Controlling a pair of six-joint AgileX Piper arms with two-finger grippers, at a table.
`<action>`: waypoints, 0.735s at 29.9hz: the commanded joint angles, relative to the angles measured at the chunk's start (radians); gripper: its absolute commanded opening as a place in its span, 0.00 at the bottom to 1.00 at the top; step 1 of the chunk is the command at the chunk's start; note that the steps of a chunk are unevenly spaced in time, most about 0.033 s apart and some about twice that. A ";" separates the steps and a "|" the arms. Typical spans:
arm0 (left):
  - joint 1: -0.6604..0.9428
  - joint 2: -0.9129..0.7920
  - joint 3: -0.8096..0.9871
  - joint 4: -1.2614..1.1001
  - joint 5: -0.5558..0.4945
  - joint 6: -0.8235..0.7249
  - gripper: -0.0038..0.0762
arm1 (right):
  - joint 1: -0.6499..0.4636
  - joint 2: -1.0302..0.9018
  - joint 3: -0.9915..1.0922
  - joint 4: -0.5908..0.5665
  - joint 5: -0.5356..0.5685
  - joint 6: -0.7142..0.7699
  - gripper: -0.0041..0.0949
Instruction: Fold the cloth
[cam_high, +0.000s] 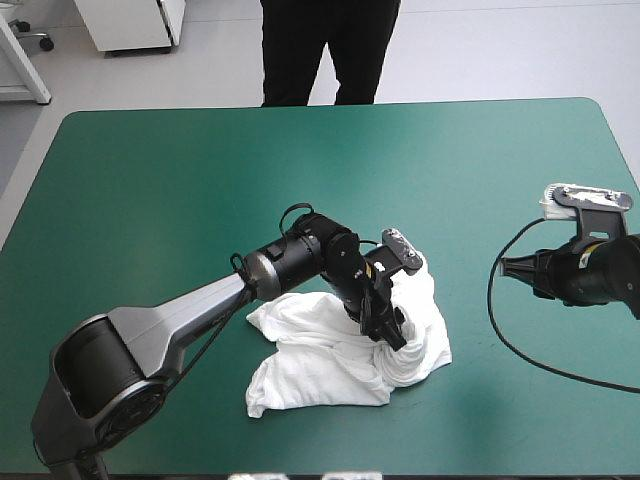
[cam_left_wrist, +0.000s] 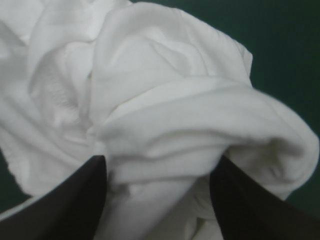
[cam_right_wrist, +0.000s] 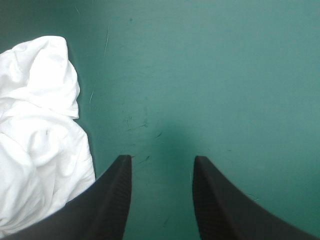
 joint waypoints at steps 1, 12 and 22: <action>0.023 -0.072 -0.090 0.090 0.061 -0.105 0.63 | -0.007 -0.013 -0.022 -0.006 -0.003 -0.001 0.44; 0.232 -0.226 -0.092 0.219 0.223 -0.144 0.57 | -0.007 -0.013 -0.022 -0.002 -0.003 0.021 0.44; 0.351 -0.366 0.167 0.236 0.158 -0.174 0.57 | -0.007 -0.013 -0.022 -0.002 -0.003 0.028 0.44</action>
